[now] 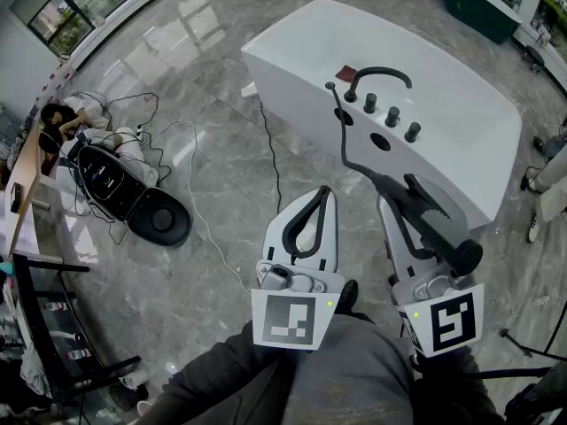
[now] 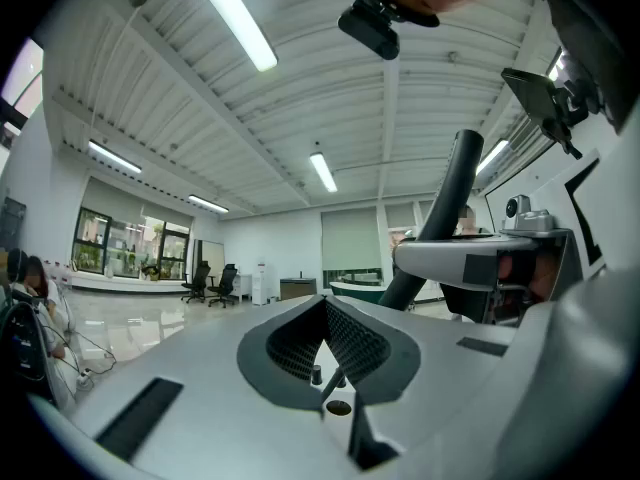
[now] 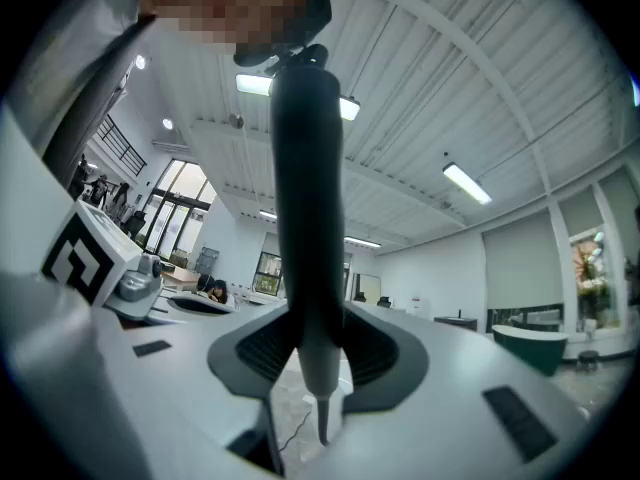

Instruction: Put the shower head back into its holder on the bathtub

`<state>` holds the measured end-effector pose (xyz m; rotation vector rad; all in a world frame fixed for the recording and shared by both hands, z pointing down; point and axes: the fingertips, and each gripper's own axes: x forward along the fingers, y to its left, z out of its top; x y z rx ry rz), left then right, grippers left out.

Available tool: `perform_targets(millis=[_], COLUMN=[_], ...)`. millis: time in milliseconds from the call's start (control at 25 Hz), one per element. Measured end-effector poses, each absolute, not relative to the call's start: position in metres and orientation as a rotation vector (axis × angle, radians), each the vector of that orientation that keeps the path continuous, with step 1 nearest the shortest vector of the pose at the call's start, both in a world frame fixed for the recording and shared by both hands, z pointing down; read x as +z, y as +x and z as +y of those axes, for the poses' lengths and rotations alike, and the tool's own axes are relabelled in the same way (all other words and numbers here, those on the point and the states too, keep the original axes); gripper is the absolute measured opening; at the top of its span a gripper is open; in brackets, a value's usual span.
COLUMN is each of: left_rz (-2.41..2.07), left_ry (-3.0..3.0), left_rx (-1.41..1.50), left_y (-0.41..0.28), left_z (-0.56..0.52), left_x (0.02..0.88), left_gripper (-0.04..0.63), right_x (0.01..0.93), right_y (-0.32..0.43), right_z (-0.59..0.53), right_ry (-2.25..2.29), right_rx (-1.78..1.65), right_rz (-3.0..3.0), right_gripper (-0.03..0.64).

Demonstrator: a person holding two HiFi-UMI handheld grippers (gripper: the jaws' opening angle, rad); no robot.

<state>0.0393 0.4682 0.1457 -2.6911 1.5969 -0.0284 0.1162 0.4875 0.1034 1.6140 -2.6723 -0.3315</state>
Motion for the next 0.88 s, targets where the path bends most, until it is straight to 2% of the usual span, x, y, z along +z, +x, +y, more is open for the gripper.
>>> perform_targets(millis=[880], left_rz=[1.698], left_ry=[-2.621], left_rx=[0.031], left_y=[0.061], left_z=[0.447], left_x=[0.154], left_gripper=[0.003], right_x=[0.103], right_y=[0.138], right_z=[0.471], right_ry=[1.504], right_rx=[-0.387], right_rz=[-2.734], right_gripper=[0.14])
